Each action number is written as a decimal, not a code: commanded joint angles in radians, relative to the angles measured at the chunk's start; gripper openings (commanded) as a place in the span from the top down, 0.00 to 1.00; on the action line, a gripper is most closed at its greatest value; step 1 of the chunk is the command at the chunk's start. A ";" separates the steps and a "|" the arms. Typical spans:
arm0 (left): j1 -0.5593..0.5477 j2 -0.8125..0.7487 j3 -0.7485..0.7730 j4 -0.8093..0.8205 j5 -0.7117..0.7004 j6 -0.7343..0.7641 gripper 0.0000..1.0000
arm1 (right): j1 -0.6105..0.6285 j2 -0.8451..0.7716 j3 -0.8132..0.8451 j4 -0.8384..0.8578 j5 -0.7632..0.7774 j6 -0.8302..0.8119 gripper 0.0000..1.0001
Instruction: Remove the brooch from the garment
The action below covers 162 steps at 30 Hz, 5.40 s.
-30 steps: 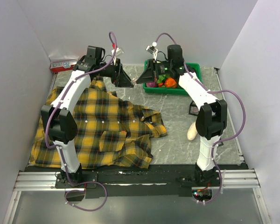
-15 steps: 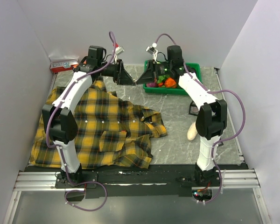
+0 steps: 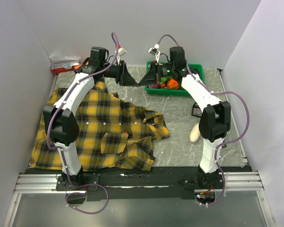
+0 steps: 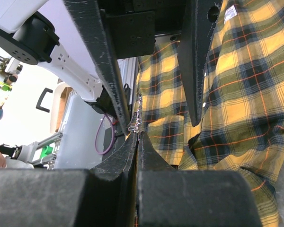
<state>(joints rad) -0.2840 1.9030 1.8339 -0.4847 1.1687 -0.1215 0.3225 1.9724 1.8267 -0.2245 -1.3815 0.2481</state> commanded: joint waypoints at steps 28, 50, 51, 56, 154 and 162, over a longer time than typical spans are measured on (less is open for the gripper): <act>-0.021 -0.045 0.090 -0.184 0.100 0.332 0.19 | 0.004 -0.195 -0.012 -0.262 0.002 -0.336 0.98; -0.066 -0.127 0.137 -0.474 -0.035 0.639 0.15 | -0.005 -0.228 -0.018 -0.230 0.024 -0.308 0.98; -0.067 -0.134 0.133 -0.459 -0.023 0.602 0.15 | -0.005 -0.228 -0.018 -0.233 0.025 -0.308 0.99; -0.069 -0.156 0.099 -0.344 0.005 0.493 0.16 | -0.002 -0.228 -0.021 -0.227 0.024 -0.297 0.98; -0.030 -0.163 -0.010 -0.304 0.013 0.528 0.46 | 0.098 -0.270 0.105 -0.521 0.173 -0.655 0.99; -0.035 -0.154 -0.007 -0.298 0.002 0.525 0.45 | 0.096 -0.254 0.106 -0.503 0.170 -0.621 0.99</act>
<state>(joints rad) -0.3218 1.7741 1.8244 -0.7914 1.2045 0.3557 0.4183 1.7634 1.9221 -0.7620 -1.1454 -0.4080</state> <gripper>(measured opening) 0.548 0.017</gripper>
